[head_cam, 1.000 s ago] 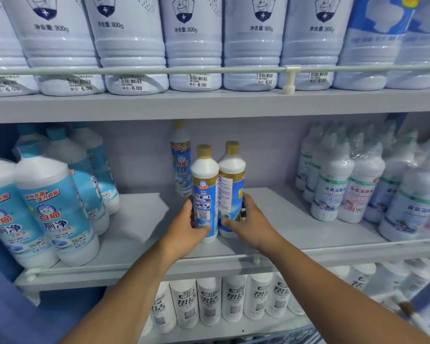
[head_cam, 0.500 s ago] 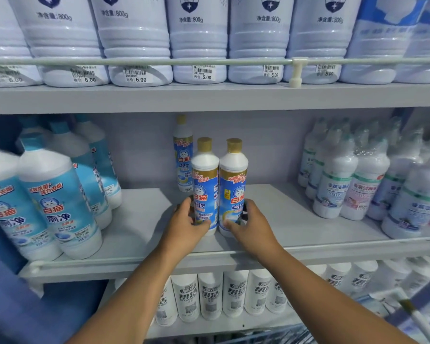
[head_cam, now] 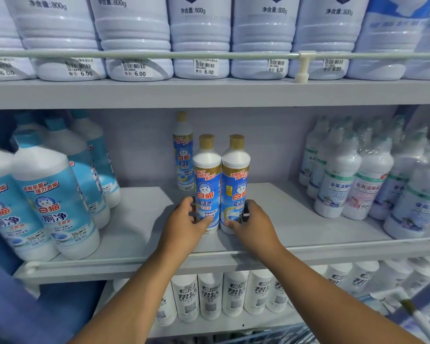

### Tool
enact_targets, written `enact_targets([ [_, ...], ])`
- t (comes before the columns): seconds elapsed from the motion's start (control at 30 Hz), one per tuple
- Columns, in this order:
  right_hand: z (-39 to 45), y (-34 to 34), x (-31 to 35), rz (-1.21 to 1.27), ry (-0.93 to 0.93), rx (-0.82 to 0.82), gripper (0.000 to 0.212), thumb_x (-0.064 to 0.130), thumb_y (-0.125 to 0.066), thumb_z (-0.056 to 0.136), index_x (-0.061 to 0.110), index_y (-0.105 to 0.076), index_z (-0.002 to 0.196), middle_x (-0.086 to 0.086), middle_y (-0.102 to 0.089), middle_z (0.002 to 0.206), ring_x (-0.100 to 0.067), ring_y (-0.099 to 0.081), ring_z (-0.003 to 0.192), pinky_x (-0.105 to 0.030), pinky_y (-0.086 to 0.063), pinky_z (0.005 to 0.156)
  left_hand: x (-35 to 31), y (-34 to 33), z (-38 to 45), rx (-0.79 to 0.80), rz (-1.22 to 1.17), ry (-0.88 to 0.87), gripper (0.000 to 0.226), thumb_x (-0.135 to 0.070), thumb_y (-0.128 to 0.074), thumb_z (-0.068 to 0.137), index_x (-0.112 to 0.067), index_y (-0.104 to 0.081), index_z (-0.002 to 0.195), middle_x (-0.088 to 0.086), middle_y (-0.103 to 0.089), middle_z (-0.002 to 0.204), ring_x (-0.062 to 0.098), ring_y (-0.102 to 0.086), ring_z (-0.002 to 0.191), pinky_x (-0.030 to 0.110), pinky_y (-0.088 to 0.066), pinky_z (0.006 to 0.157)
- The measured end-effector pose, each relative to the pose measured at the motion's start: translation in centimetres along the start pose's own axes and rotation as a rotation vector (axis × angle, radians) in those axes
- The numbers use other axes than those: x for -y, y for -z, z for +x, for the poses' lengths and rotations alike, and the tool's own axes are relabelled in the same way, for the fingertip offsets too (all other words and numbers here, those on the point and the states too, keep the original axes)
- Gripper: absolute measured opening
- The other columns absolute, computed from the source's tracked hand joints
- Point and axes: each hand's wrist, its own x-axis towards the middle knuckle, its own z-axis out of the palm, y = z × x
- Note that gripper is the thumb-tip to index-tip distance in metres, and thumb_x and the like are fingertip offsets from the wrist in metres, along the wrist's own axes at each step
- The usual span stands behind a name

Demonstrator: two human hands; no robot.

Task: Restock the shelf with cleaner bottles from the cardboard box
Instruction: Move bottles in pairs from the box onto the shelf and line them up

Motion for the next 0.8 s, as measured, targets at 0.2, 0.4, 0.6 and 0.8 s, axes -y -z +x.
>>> enact_targets([
  [0.2,1.1,-0.1,0.3,-0.059,0.020,-0.013,0.043,0.031,-0.082,0.081,0.018,-0.058,0.114,0.010,-0.063,0.098,0.005,-0.055,0.074,-0.005,-0.040,0.055,-0.1,-0.4,0.6,-0.041,0.008,0.004,0.039,-0.023,-0.079,0.085,-0.021,-0.057,0.117,-0.012,-0.064,0.099,-0.013,-0.056,0.071,-0.001,-0.039,0.052],
  [0.4,2.5,-0.7,0.5,-0.063,0.030,-0.017,0.047,0.033,-0.080,0.084,0.013,-0.058,0.121,0.007,-0.063,0.105,-0.004,-0.056,0.082,-0.005,-0.038,0.060,-0.5,-0.6,2.0,-0.039,-0.054,0.054,0.039,-0.024,-0.076,0.088,-0.017,-0.057,0.122,-0.008,-0.069,0.111,-0.006,-0.060,0.076,0.001,-0.040,0.048],
  [0.6,4.8,-1.5,0.2,-0.026,0.018,-0.045,0.033,0.026,-0.080,0.084,0.020,-0.060,0.109,0.010,-0.064,0.096,-0.004,-0.060,0.080,-0.008,-0.037,0.058,-0.7,-1.6,4.0,-0.102,-0.224,0.144,0.032,-0.017,-0.075,0.088,-0.013,-0.062,0.117,-0.002,-0.072,0.110,0.003,-0.062,0.079,-0.001,-0.040,0.052],
  [0.8,7.3,-1.9,0.1,0.013,0.003,-0.020,0.036,0.025,-0.081,0.083,0.018,-0.065,0.114,0.010,-0.068,0.098,-0.006,-0.061,0.081,-0.010,-0.042,0.062,-0.3,-2.4,6.2,-0.153,-0.492,0.248,0.026,-0.017,-0.077,0.086,-0.012,-0.067,0.109,-0.003,-0.072,0.101,-0.010,-0.055,0.070,-0.002,-0.038,0.050],
])
